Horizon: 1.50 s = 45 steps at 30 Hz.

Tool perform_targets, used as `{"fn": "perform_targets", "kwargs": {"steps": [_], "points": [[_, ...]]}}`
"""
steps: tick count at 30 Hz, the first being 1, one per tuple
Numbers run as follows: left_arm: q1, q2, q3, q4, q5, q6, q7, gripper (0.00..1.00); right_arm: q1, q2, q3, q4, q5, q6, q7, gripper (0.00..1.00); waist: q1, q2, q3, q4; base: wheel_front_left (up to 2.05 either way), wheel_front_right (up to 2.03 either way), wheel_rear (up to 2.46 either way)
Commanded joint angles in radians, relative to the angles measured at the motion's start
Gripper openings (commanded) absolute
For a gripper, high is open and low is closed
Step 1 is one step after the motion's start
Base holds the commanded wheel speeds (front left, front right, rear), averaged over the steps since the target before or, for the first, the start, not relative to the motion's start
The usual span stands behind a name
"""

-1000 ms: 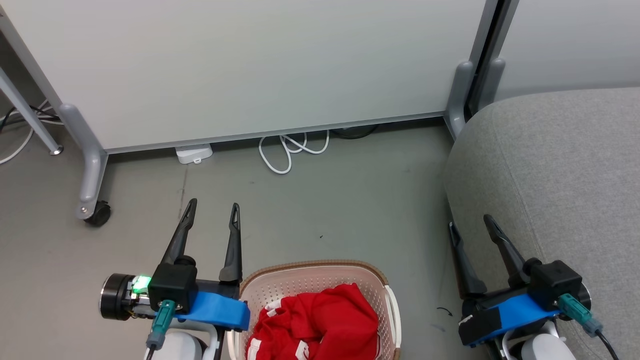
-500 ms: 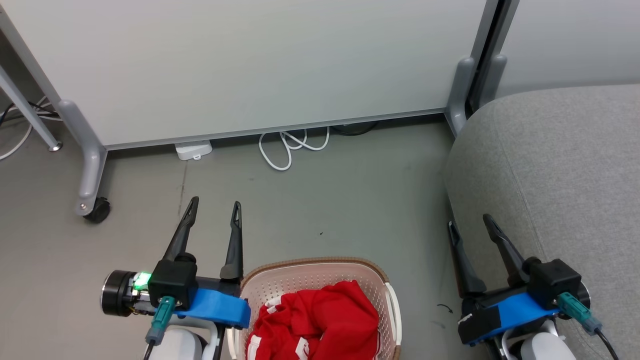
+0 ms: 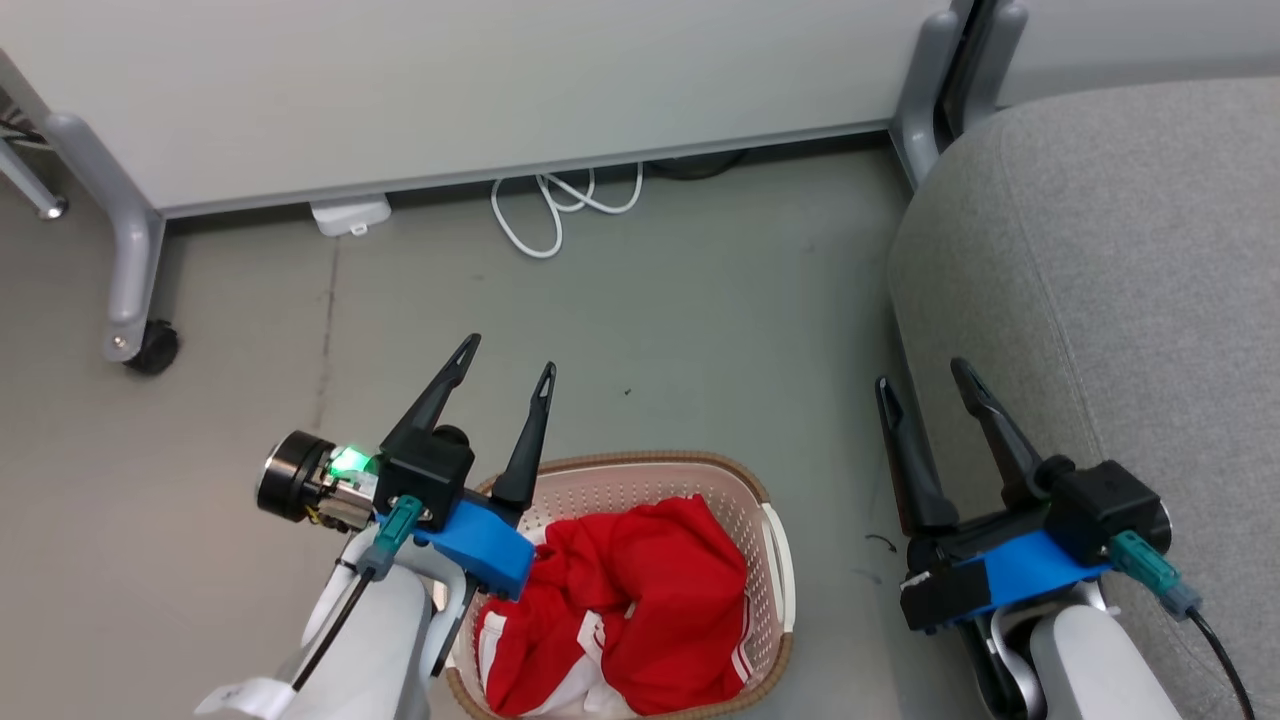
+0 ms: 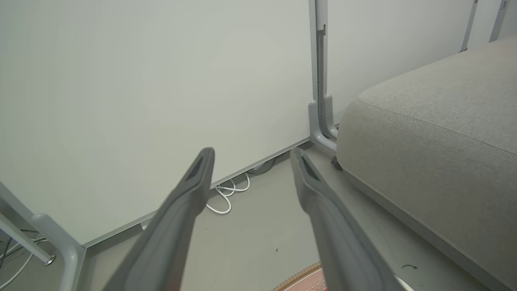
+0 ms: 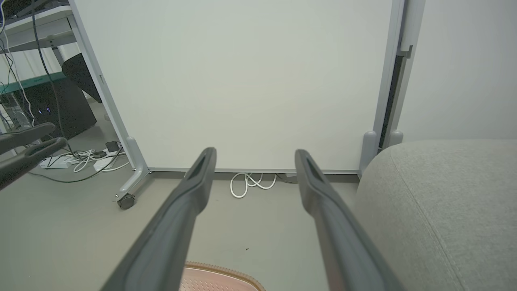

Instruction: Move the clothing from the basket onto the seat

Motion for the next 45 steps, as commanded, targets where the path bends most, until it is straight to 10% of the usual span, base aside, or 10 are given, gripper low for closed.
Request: {"fn": "perform_targets", "kwargs": {"steps": [1, 29, 45], "points": [[-0.047, 0.014, -0.021, 0.034, 0.006, -0.008, -0.002, 1.0, -0.033, -0.004, -0.001, -0.011, -0.007, 0.0, -0.003, 1.0, -0.0001, 0.0, 0.06, -0.02, 0.0, 0.0, 0.0], [-0.482, 0.057, -0.678, 0.753, -0.029, -0.017, 0.027, 1.0, -0.244, -0.004, 0.025, -0.116, -0.039, 0.0, -0.003, 1.0, -0.0001, 0.0, 0.488, -0.128, 0.0, 0.0, 0.0], [-0.606, 0.11, -0.954, 0.824, -0.177, -0.017, 0.275, 1.0, -0.3, -0.004, 0.019, -0.213, -0.024, 0.0, -0.003, 1.0, -0.0001, 0.0, 0.704, -0.185, 0.0, 0.0, 0.0]]}}
